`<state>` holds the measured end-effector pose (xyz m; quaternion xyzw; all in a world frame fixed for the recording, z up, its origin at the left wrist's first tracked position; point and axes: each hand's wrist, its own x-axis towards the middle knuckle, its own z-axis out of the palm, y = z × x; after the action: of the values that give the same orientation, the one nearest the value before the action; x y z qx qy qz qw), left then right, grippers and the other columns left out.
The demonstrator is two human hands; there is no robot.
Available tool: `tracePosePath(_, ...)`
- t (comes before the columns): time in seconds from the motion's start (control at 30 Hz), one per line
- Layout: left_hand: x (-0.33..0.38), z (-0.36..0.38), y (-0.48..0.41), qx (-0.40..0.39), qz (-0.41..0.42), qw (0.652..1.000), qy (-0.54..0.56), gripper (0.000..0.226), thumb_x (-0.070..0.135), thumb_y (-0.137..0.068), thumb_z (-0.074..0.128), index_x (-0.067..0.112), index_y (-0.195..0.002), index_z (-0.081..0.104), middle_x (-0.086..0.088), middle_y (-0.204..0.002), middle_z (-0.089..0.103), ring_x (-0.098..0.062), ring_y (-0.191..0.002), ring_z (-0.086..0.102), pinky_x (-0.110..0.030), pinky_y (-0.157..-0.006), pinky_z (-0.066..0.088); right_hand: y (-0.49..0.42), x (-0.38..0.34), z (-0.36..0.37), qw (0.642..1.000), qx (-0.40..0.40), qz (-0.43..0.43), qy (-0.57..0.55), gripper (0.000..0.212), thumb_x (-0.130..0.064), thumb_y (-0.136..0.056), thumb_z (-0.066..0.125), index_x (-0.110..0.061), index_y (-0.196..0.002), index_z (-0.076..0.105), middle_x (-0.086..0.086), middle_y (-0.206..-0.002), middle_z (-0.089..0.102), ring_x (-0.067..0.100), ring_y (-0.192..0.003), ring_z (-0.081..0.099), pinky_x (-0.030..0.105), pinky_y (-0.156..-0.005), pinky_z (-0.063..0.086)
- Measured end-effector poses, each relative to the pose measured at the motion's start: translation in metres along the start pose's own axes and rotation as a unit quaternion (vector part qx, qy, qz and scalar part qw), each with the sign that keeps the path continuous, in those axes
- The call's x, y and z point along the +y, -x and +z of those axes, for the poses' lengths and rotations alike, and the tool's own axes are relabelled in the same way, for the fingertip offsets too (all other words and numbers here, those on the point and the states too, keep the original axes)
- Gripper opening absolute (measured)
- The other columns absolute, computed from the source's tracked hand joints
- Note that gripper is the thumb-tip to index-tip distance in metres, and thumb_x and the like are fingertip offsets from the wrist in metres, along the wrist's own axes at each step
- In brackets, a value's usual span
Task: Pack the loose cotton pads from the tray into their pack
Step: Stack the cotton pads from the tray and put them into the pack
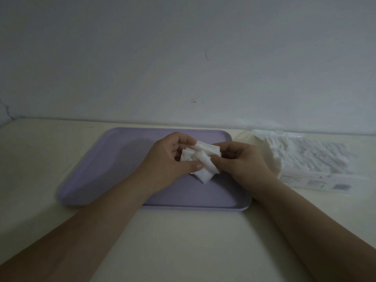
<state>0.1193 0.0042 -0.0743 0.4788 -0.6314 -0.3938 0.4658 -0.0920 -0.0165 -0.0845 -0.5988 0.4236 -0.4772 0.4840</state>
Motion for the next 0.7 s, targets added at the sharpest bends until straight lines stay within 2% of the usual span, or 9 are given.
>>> tracePosePath(0.07,-0.0004,0.0013,-0.0006,0.022,-0.001,1.000,-0.021,0.043,0.005,-0.068,0.093,0.018,-0.102,0.070,0.001,-0.092,0.077,-0.007,-0.071,0.065,-0.022,-0.063,0.054,-0.0002,0.0003,0.0003,1.000,0.006,0.000,0.000,0.019,0.008,-0.086,0.073,-0.008,-0.096,0.077,0.008,-0.088,0.081,0.014,-0.076,0.074,0.026,-0.071,0.058)
tracePosePath(0.13,-0.0011,0.0016,-0.0008,0.023,-0.006,1.000,-0.007,0.038,0.003,-0.071,0.091,0.016,-0.100,0.070,-0.002,-0.089,0.077,-0.009,-0.071,0.065,-0.026,-0.057,0.055,-0.0006,0.0006,0.0002,1.000,0.018,-0.003,0.008,0.017,0.007,-0.087,0.073,-0.008,-0.095,0.077,0.005,-0.086,0.080,0.013,-0.075,0.073,0.025,-0.071,0.058)
tracePosePath(0.17,-0.0010,0.0011,-0.0007,0.019,-0.008,1.000,0.012,0.036,0.001,-0.073,0.088,0.016,-0.100,0.070,-0.004,-0.090,0.077,-0.012,-0.074,0.067,-0.030,-0.058,0.058,-0.0006,0.0008,0.0005,1.000,0.026,-0.005,0.010,0.017,0.006,-0.087,0.073,-0.009,-0.095,0.077,0.004,-0.086,0.080,0.012,-0.075,0.073,0.024,-0.070,0.057)
tracePosePath(0.23,-0.0010,0.0000,0.0000,0.008,-0.002,0.999,0.042,0.033,-0.002,-0.077,0.085,0.018,-0.101,0.071,-0.009,-0.096,0.077,-0.021,-0.084,0.071,-0.038,-0.073,0.064,-0.0004,0.0009,0.0005,0.999,0.036,-0.007,0.010,0.018,0.005,-0.088,0.072,-0.012,-0.094,0.077,0.002,-0.086,0.080,0.011,-0.076,0.072,0.023,-0.070,0.057)
tracePosePath(0.27,-0.0010,-0.0005,0.0001,0.000,0.001,0.999,0.052,0.034,-0.002,-0.079,0.084,0.019,-0.102,0.072,-0.010,-0.099,0.077,-0.025,-0.090,0.073,-0.041,-0.081,0.064,-0.0003,0.0007,0.0003,0.999,0.037,-0.007,0.010,0.018,0.004,-0.088,0.073,-0.012,-0.095,0.078,0.002,-0.086,0.081,0.011,-0.076,0.073,0.023,-0.070,0.057)
tracePosePath(0.33,-0.0003,-0.0008,0.0011,-0.021,0.002,0.996,0.084,0.035,-0.007,-0.082,0.079,0.017,-0.106,0.071,-0.014,-0.103,0.077,-0.028,-0.097,0.073,-0.044,-0.088,0.062,0.0000,-0.0001,0.0000,0.999,0.033,-0.004,0.009,0.020,0.004,-0.087,0.073,-0.011,-0.098,0.079,0.004,-0.089,0.081,0.012,-0.078,0.074,0.026,-0.072,0.059)
tracePosePath(0.43,-0.0010,0.0000,0.0015,-0.027,0.001,0.995,0.094,0.035,-0.010,-0.082,0.077,0.013,-0.107,0.070,-0.014,-0.101,0.079,-0.023,-0.094,0.072,-0.038,-0.087,0.062,0.0006,0.0001,-0.0008,1.000,0.017,-0.002,0.007,0.027,0.011,-0.086,0.069,-0.009,-0.101,0.079,0.008,-0.092,0.081,0.017,-0.081,0.075,0.035,-0.081,0.063)
tracePosePath(0.53,-0.0023,0.0003,0.0010,-0.011,0.001,0.997,0.076,0.032,-0.006,-0.081,0.079,0.015,-0.104,0.072,-0.010,-0.096,0.079,-0.020,-0.087,0.071,-0.028,-0.074,0.060,0.0009,0.0010,-0.0003,1.000,-0.003,-0.006,0.005,0.020,0.003,-0.088,0.074,-0.007,-0.104,0.079,0.012,-0.097,0.081,0.020,-0.085,0.074,0.042,-0.086,0.060)
tracePosePath(0.7,-0.0038,0.0026,-0.0011,-0.002,0.012,0.999,0.041,0.032,-0.005,-0.079,0.082,0.015,-0.102,0.072,-0.011,-0.092,0.078,-0.020,-0.083,0.069,-0.037,-0.085,0.060,0.0014,0.0013,-0.0015,0.999,-0.034,-0.010,0.005,0.024,0.008,-0.090,0.069,-0.004,-0.110,0.077,0.014,-0.103,0.080,0.026,-0.094,0.075,0.044,-0.093,0.059)
